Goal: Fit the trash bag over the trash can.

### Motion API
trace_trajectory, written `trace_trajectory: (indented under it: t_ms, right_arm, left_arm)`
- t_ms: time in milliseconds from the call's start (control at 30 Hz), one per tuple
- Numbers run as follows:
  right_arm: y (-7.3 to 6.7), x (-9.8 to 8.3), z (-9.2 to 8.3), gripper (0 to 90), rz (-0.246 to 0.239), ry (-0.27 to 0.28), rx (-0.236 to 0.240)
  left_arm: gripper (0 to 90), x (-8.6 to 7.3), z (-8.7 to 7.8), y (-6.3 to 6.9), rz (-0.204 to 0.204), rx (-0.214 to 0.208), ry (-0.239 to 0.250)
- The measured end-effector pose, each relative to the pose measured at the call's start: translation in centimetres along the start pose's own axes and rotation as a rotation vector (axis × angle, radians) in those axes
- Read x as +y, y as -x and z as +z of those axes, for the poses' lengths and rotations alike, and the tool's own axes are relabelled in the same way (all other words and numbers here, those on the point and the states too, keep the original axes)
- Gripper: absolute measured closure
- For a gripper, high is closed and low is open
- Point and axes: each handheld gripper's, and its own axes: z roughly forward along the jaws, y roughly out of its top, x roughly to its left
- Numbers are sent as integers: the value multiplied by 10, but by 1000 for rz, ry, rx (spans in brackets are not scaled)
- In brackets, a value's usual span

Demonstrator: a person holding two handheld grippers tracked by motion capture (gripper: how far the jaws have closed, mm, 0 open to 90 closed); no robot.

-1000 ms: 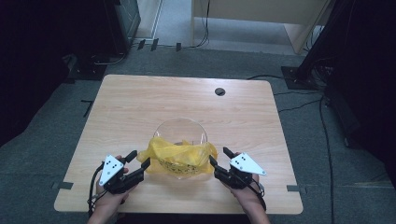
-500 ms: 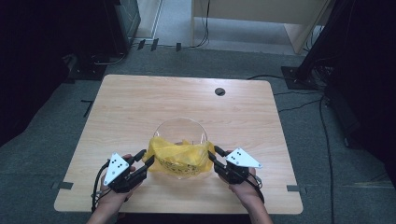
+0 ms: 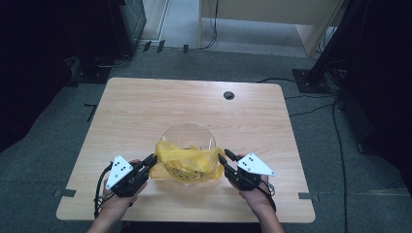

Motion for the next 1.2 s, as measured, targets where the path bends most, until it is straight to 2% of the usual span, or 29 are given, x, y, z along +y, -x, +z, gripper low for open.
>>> trace_trajectory:
  t_ms: [100,267,400,433,467,500,533,567,600,633,700,767,933,967,1133,1200]
  right_arm:
    - [5,0,2,578,8,-18,14]
    - [8,-2,5,549,3,-43,42]
    - [10,-3,11,557,2,-65,49]
    - [11,-4,15,646,10,-83,44]
    - [11,-4,15,646,10,-83,44]
    - [8,-5,18,743,-4,-87,19]
    - [8,-5,18,743,-4,-87,19]
    - [5,-5,19,842,-23,-89,-11]
    - [5,-5,19,842,-23,-89,-11]
    - [5,-4,19,895,-28,-84,-51]
    - [6,-2,18,900,-20,-74,-63]
    - [7,2,13,900,-17,-40,-99]
    - [8,11,9,900,-18,-9,-123]
    - [8,16,12,900,-14,-7,-126]
    - [9,25,22,900,-5,-20,-133]
    - [11,30,32,900,7,-29,-137]
  left_arm:
    - [847,-1,3,-5,-23,30,-22]
    - [834,-2,6,-7,-32,35,-35]
    - [835,-3,8,-5,-28,30,-39]
    - [835,-3,8,-5,-30,30,-38]
    - [836,-3,8,-5,-30,30,-38]
    - [838,-2,7,-6,-27,33,-37]
    - [840,-2,7,-6,-27,33,-37]
    - [842,-2,7,-7,-28,34,-36]
    - [846,-2,7,-7,-28,34,-36]
    - [849,-1,6,-7,-34,37,-30]
    - [852,0,6,-7,-30,37,-25]
    - [855,3,5,-7,-35,42,-14]
    - [850,10,6,-10,-38,49,0]
    - [849,14,7,-12,-52,61,4]
    - [851,24,14,-17,-53,75,14]
    - [851,30,25,-22,-60,96,20]
